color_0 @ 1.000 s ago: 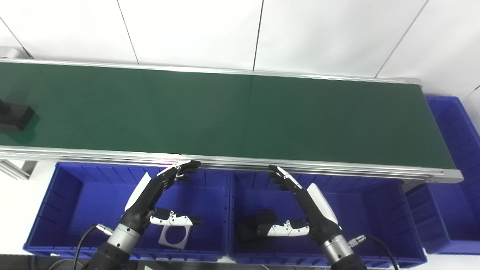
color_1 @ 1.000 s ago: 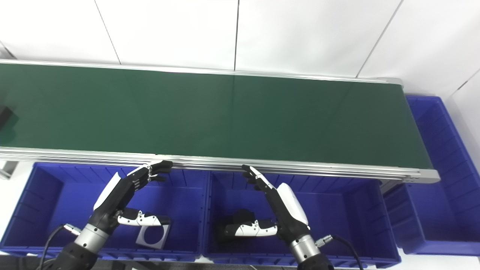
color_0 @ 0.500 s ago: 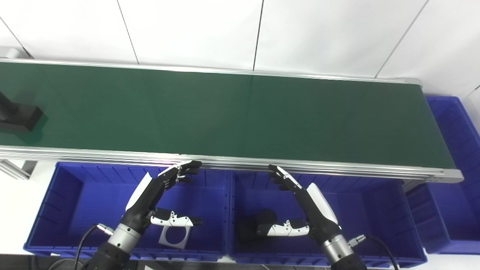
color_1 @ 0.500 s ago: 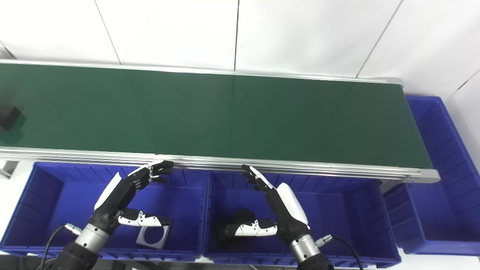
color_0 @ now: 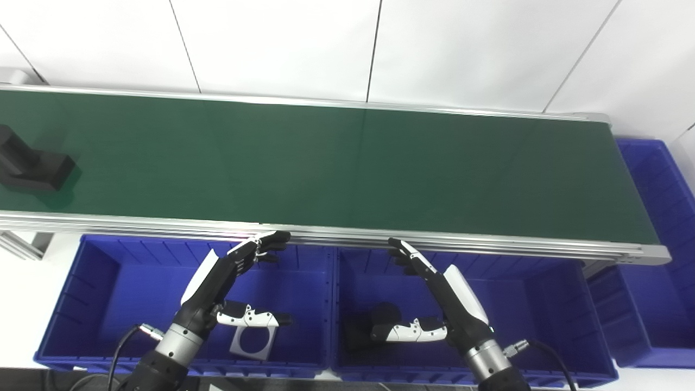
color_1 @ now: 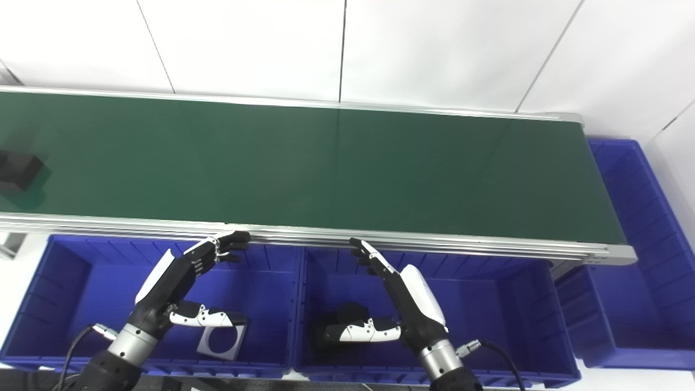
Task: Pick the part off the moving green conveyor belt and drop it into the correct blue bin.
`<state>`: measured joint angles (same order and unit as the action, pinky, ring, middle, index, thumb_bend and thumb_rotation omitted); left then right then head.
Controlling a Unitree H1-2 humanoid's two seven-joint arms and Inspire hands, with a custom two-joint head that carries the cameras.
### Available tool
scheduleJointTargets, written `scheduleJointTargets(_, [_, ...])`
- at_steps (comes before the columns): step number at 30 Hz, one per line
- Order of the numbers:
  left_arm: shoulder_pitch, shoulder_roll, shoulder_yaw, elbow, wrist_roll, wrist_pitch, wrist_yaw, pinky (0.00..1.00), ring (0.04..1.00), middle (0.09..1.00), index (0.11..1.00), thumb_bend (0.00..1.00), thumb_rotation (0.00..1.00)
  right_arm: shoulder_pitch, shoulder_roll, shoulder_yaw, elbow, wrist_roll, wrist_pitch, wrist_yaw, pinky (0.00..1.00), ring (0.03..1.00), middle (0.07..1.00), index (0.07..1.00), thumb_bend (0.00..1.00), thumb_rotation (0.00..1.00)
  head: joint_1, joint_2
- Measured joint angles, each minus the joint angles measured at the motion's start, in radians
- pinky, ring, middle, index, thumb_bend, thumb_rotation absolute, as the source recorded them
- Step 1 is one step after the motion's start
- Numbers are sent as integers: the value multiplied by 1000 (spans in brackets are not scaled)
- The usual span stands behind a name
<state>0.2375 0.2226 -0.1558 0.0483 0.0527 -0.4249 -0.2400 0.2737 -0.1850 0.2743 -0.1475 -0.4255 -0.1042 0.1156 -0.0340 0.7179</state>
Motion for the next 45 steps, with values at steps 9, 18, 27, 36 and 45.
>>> scheduleJointTargets(9, [10,-43,-23,7,79,0,22,708,782,823,809,920,236,10,-46,-28,36,65,-54,-5,803,848,870,930,905,420,305,-130])
scheduleJointTargets(18, [9,-88,-71,71,160,-4,76,755,787,813,798,923,175,15,-73,-52,108,118,-114,-6,828,866,876,943,881,268,440,-247])
scheduleJointTargets(27, [0,-74,-97,81,181,-4,127,686,759,798,784,953,183,-4,-80,-55,224,125,-268,-21,778,836,858,931,897,164,416,-281])
scheduleJointTargets(36, [-10,-53,-129,109,163,-4,153,694,761,799,786,963,183,-11,-74,-56,224,120,-268,-22,774,833,856,933,898,151,424,-304])
scheduleJointTargets(45, [-25,-50,-159,131,172,-5,193,680,750,791,783,967,159,-15,-75,-60,241,119,-275,-21,779,838,864,933,910,121,471,-350])
